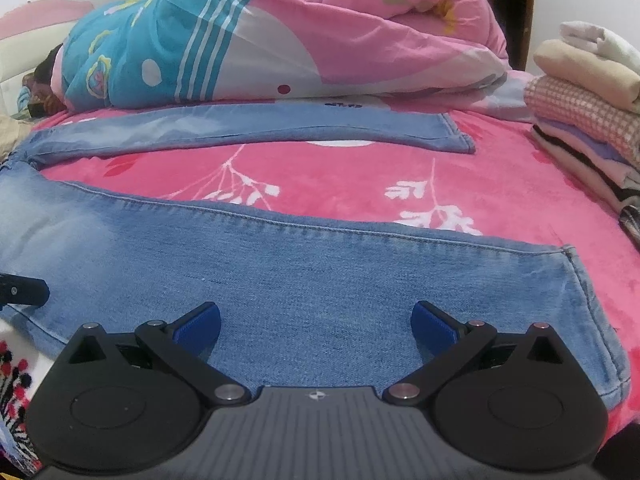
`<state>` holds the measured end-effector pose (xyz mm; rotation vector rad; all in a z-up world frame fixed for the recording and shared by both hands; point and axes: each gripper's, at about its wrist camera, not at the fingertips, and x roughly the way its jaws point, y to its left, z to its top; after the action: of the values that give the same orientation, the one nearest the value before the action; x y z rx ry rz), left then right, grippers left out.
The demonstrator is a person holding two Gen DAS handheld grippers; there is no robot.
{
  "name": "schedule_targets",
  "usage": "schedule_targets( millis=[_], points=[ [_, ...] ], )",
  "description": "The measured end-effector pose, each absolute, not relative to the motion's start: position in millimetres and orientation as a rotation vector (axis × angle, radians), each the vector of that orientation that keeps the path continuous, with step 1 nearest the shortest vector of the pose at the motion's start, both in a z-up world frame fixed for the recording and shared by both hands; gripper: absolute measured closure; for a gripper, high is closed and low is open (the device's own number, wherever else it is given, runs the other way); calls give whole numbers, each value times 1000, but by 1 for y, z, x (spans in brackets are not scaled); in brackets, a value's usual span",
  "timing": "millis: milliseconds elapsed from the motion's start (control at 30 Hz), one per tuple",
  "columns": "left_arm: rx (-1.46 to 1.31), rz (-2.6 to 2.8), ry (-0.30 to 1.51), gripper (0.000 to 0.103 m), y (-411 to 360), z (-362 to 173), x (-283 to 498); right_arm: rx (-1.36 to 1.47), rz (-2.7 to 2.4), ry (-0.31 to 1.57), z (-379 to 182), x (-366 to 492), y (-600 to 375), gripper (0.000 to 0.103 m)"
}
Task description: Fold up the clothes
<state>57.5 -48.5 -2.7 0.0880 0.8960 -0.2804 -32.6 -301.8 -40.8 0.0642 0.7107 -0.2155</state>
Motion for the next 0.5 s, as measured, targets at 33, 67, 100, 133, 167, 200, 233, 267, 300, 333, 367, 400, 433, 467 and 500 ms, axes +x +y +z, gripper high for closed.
schedule_targets(
  millis=[33,67,100,133,167,200,233,267,300,333,367,400,433,467,500],
  points=[
    [92,-281,893,0,-49,-3,57,65,-217,713,-41,-32,-302,0],
    [96,-281,887,0,-49,-4,57,65,-218,715,-40,-32,-301,0],
    [99,-280,881,0,-50,-5,56,65,-219,716,-40,-32,-301,0],
    [100,-279,876,0,-50,-5,55,66,-219,715,-41,-32,-301,0],
    [101,-277,871,0,-50,-5,55,67,-218,714,-41,-32,-302,0],
    [97,-274,869,0,-50,-5,55,68,-219,712,-41,-32,-302,0],
    [94,-271,867,0,-50,-4,55,68,-220,710,-41,-32,-301,0],
    [93,-268,863,0,-50,-2,54,68,-222,710,-41,-32,-301,0],
    [92,-267,859,0,-50,1,54,67,-223,711,-41,-32,-301,0],
    [91,-264,842,0,-49,4,52,66,-224,713,-41,-31,-301,0],
    [92,-264,818,0,-48,8,50,65,-224,713,-41,-31,-300,0],
    [95,-267,792,0,-47,13,49,64,-224,712,-41,-31,-300,0],
    [100,-265,769,0,-46,16,49,63,-224,712,-41,-32,-300,0],
    [105,-263,747,0,-46,20,50,63,-224,711,-41,-32,-300,0],
    [110,-261,725,0,-45,24,51,62,-225,711,-41,-31,-300,0]
  ],
)
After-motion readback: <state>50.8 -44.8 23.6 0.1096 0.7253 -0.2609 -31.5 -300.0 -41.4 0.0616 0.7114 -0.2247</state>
